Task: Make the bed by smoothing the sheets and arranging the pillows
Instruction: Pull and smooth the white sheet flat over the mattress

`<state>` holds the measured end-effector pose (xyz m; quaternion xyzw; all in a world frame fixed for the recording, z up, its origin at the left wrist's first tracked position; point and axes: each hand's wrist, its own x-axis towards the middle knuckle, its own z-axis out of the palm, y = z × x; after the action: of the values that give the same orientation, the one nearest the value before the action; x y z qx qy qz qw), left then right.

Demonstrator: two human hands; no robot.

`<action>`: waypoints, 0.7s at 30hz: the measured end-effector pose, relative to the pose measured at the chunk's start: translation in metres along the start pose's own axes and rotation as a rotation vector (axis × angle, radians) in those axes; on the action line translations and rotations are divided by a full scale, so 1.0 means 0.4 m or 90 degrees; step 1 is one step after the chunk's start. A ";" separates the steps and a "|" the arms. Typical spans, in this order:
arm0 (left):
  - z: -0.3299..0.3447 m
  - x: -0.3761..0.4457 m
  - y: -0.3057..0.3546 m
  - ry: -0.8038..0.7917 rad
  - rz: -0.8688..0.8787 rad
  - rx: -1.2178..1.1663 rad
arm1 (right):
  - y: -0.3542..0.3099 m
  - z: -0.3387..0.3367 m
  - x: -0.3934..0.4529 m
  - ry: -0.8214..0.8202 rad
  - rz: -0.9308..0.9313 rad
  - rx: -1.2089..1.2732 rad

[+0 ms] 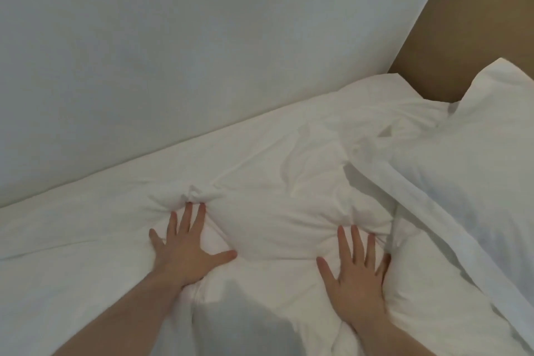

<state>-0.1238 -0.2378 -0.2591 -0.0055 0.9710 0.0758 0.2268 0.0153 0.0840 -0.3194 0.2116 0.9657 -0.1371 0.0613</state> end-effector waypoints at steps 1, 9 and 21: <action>0.038 0.023 0.002 0.042 0.003 0.004 | 0.002 0.022 0.017 0.025 -0.009 0.001; 0.179 0.092 -0.012 0.257 0.026 0.015 | 0.036 0.122 0.084 0.074 -0.034 0.009; 0.191 0.115 -0.022 0.197 0.013 -0.004 | 0.025 0.114 0.089 0.105 -0.031 0.015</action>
<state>-0.1312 -0.2340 -0.3481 -0.0078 0.9941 0.0796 0.0734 -0.0099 0.0936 -0.3717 0.1992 0.9708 -0.1317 -0.0243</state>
